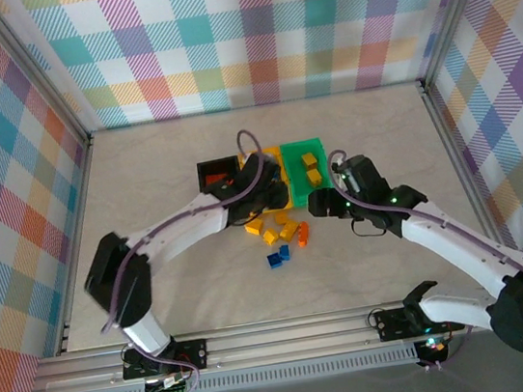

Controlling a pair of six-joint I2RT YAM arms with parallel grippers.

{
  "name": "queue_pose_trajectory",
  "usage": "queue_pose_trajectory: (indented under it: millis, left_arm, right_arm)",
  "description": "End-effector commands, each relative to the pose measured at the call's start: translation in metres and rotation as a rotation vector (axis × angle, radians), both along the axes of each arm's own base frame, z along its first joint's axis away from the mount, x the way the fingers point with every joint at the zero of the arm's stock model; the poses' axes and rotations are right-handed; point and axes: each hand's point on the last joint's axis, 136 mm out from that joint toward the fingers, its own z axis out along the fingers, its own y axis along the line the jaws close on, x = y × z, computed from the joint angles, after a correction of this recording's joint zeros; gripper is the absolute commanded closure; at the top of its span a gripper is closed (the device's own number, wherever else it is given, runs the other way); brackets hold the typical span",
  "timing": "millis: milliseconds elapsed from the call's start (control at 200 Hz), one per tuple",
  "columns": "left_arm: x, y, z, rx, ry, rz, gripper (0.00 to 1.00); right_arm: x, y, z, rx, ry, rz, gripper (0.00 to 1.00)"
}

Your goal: Sort the legos into containers by color

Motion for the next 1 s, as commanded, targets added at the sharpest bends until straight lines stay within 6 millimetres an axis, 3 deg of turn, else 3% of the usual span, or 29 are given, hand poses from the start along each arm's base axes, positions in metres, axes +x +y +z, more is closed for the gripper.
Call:
queue_pose_trajectory:
  millis: [0, 240, 415, 530, 690, 1000]
  left_arm:
    - [0.015, -0.029, 0.0, 0.038, 0.005, -0.071, 0.62]
    - [0.054, -0.055, -0.025, 0.128, 0.058, -0.056, 0.6]
    - [0.063, -0.062, -0.026, 0.139, 0.074, -0.048, 0.29]
    - [0.061, -0.057, -0.011, 0.118, 0.053, -0.04, 0.2]
    - [0.042, -0.037, 0.006, 0.076, 0.034, -0.019, 0.14]
    - [-0.042, 0.053, -0.004, 0.04, 0.071, 0.065, 0.0]
  right_arm:
    - [-0.007, -0.008, -0.006, -0.013, 0.027, -0.021, 0.24]
    - [-0.011, -0.01, -0.006, -0.002, 0.03, -0.021, 0.23]
    - [-0.011, -0.009, -0.005, -0.001, 0.031, -0.013, 0.22]
    - [-0.011, -0.008, -0.004, -0.002, 0.03, -0.003, 0.21]
    - [-0.012, 0.0, -0.011, -0.001, 0.053, 0.042, 0.22]
    - [-0.038, 0.037, -0.072, -0.085, 0.198, 0.164, 0.22]
